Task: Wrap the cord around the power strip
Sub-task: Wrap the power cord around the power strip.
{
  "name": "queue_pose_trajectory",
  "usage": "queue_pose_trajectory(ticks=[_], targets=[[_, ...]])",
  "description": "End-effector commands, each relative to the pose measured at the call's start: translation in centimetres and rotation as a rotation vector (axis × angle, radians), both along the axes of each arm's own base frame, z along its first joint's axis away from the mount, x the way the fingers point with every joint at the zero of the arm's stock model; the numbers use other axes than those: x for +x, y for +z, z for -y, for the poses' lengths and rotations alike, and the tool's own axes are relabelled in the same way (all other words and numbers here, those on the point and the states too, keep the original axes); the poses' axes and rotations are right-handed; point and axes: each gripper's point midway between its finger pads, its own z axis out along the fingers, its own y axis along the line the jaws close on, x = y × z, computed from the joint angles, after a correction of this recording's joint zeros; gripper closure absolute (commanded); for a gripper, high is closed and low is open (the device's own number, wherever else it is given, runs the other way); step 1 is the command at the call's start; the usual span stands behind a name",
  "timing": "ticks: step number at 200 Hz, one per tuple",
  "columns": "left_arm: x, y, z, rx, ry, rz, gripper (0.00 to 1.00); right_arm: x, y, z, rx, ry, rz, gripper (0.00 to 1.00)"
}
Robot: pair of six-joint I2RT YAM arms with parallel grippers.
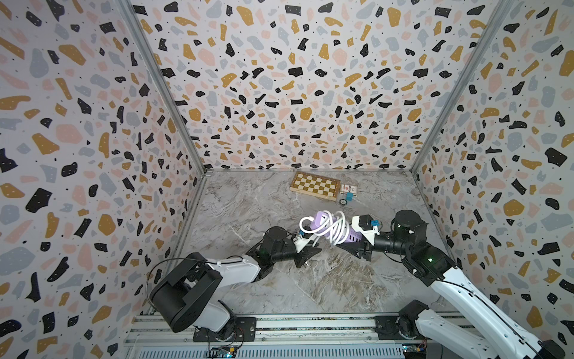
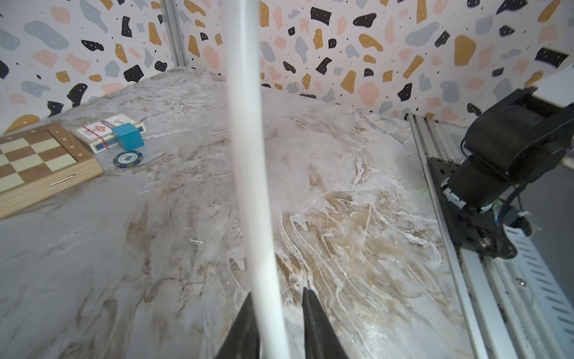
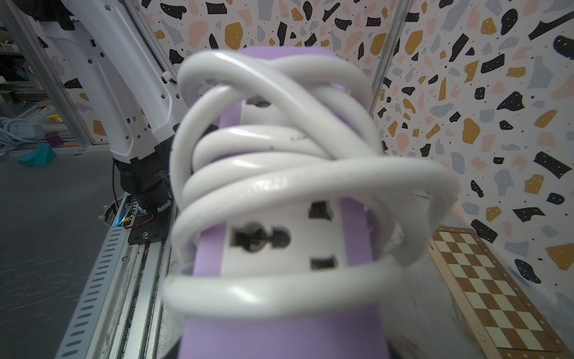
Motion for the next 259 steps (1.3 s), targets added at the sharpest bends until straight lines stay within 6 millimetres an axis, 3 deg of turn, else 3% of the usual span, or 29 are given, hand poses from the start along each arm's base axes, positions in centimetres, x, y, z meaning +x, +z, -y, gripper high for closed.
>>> queue_pose_trajectory(ticks=[1,39,75,104,138,173,212,231,259], targets=[[-0.1,-1.0,0.2,0.044,-0.007,-0.008,0.83,0.1,4.0,0.4,0.080,-0.022,0.101,1.00],[-0.6,-0.8,0.8,0.051,-0.018,0.009,0.98,2.2,4.2,1.3,0.072,-0.140,0.087,1.00],[-1.9,1.3,0.5,0.151,-0.001,0.138,1.00,7.1,2.2,5.2,0.008,-0.416,0.020,1.00],[-2.9,4.5,-0.7,0.211,0.023,0.270,1.00,10.0,-0.6,9.0,-0.050,-0.597,-0.061,1.00],[-6.0,9.9,-1.0,0.235,-0.071,0.469,1.00,11.3,-4.0,10.2,-0.134,-0.668,-0.125,1.00],[-5.8,15.2,-1.7,0.297,-0.074,0.618,1.00,10.1,-5.9,8.8,-0.188,-0.608,-0.144,1.00],[-5.6,20.6,-1.3,0.345,-0.131,0.766,1.00,6.2,-10.0,4.2,-0.341,-0.422,-0.178,1.00],[-5.2,22.1,-1.0,0.380,-0.156,0.823,1.00,4.0,-11.1,2.0,-0.365,-0.318,-0.167,1.00],[-3.6,22.5,-0.8,0.489,-0.158,0.894,1.00,0.4,-12.1,-0.6,-0.378,-0.139,-0.151,1.00]])
